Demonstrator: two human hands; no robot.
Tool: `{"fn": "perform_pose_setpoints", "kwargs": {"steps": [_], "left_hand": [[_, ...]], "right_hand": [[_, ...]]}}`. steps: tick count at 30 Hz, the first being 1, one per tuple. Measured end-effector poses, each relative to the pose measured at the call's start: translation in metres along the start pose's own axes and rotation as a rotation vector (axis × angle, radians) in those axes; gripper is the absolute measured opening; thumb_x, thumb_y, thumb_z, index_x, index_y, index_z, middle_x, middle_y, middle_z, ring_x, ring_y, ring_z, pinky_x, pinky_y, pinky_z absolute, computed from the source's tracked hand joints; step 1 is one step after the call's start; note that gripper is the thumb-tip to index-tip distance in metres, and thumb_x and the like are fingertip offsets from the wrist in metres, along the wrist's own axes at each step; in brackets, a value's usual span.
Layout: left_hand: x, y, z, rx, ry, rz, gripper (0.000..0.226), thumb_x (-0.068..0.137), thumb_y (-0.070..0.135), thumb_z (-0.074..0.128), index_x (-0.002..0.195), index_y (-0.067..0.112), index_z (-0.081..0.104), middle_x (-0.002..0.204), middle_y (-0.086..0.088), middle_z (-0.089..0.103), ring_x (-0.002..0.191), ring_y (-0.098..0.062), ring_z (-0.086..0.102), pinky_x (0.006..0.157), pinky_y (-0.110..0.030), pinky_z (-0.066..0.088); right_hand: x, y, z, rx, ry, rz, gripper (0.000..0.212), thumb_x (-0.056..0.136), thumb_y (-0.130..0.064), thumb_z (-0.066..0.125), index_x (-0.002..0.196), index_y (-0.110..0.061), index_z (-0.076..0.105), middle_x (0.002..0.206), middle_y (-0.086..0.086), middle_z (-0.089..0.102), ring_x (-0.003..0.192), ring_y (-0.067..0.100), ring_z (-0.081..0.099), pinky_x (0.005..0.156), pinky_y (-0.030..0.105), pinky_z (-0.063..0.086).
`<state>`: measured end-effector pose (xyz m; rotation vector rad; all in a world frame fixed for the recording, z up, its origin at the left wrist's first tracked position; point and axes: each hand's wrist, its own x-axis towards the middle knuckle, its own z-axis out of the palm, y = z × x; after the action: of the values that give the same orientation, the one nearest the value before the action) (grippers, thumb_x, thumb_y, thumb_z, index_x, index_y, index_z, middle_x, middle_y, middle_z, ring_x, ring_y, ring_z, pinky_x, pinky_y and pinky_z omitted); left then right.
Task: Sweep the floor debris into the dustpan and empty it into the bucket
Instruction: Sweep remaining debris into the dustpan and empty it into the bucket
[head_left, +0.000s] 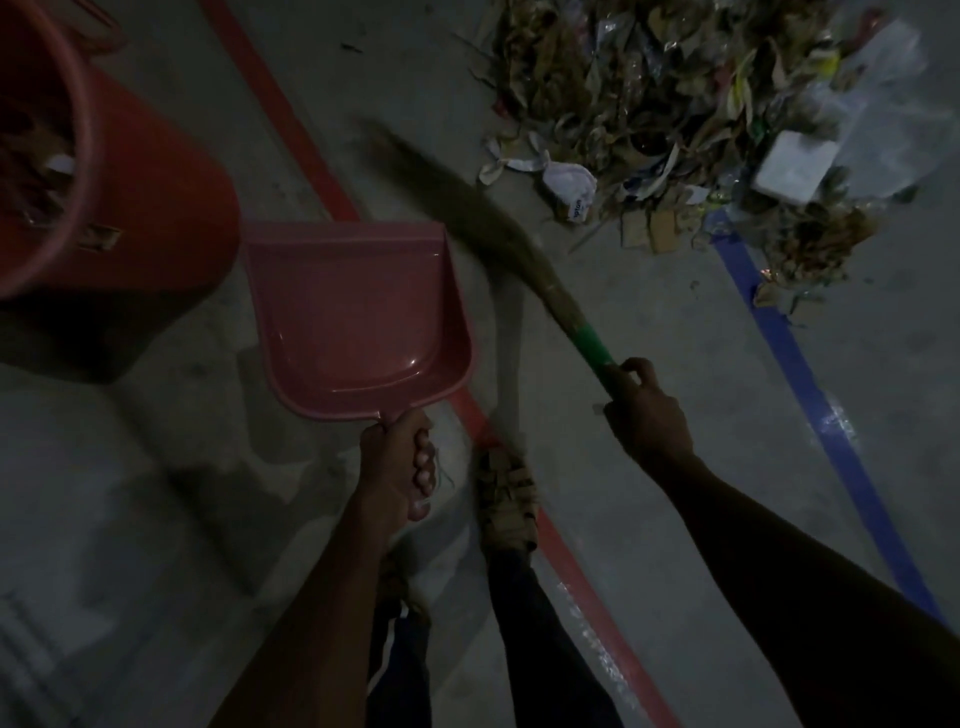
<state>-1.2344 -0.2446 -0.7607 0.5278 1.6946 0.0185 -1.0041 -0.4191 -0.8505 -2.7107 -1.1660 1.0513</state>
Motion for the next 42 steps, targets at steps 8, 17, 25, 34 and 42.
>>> {"fn": "perform_pose_setpoints", "kwargs": {"steps": [8,17,25,34,42], "left_hand": [[-0.003,0.003,-0.003,0.017,0.021,0.011,0.032,0.083,0.013,0.057,0.055,0.014,0.041,0.043,-0.001,0.035,0.033,-0.015,0.029,0.041,-0.016,0.025],[-0.002,0.056,0.01,-0.011,-0.012,0.081,0.03,0.083,0.014,0.057,0.056,0.014,0.043,0.042,0.0,0.037,0.032,-0.015,0.029,0.046,-0.02,0.024],[0.03,0.121,-0.001,-0.048,-0.057,0.12,0.036,0.084,0.022,0.063,0.055,0.013,0.043,0.04,-0.001,0.033,0.028,-0.014,0.028,0.04,-0.014,0.025],[0.064,0.201,-0.03,0.027,-0.044,0.108,0.036,0.087,0.011,0.059,0.055,0.014,0.041,0.043,-0.001,0.032,0.029,-0.013,0.027,0.04,-0.014,0.024],[0.084,0.253,-0.052,0.13,-0.052,0.067,0.034,0.085,0.013,0.056,0.056,0.014,0.04,0.042,0.0,0.034,0.03,-0.014,0.027,0.04,-0.013,0.025]], "right_hand": [[0.014,0.009,-0.051,0.007,0.24,0.034,0.053,0.088,-0.004,0.059,0.137,-0.013,0.043,0.139,0.015,0.034,0.053,0.03,0.047,0.043,0.037,0.046],[0.014,-0.017,-0.065,0.118,0.255,-0.06,0.053,0.085,-0.006,0.066,0.135,-0.013,0.05,0.14,0.013,0.038,0.058,0.033,0.054,0.047,0.04,0.049],[0.093,-0.098,-0.074,0.281,0.214,-0.175,0.051,0.086,-0.01,0.067,0.135,-0.004,0.054,0.134,0.021,0.044,0.087,0.042,0.06,0.07,0.045,0.053],[0.211,-0.222,-0.087,0.335,-0.045,-0.204,0.057,0.076,-0.032,0.052,0.125,-0.006,0.064,0.114,0.021,0.055,0.104,0.036,0.055,0.085,0.036,0.047],[0.206,-0.229,-0.091,0.236,0.089,0.006,0.035,0.089,-0.014,0.06,0.124,-0.011,0.059,0.124,0.013,0.045,0.09,0.034,0.058,0.073,0.039,0.051]]}}
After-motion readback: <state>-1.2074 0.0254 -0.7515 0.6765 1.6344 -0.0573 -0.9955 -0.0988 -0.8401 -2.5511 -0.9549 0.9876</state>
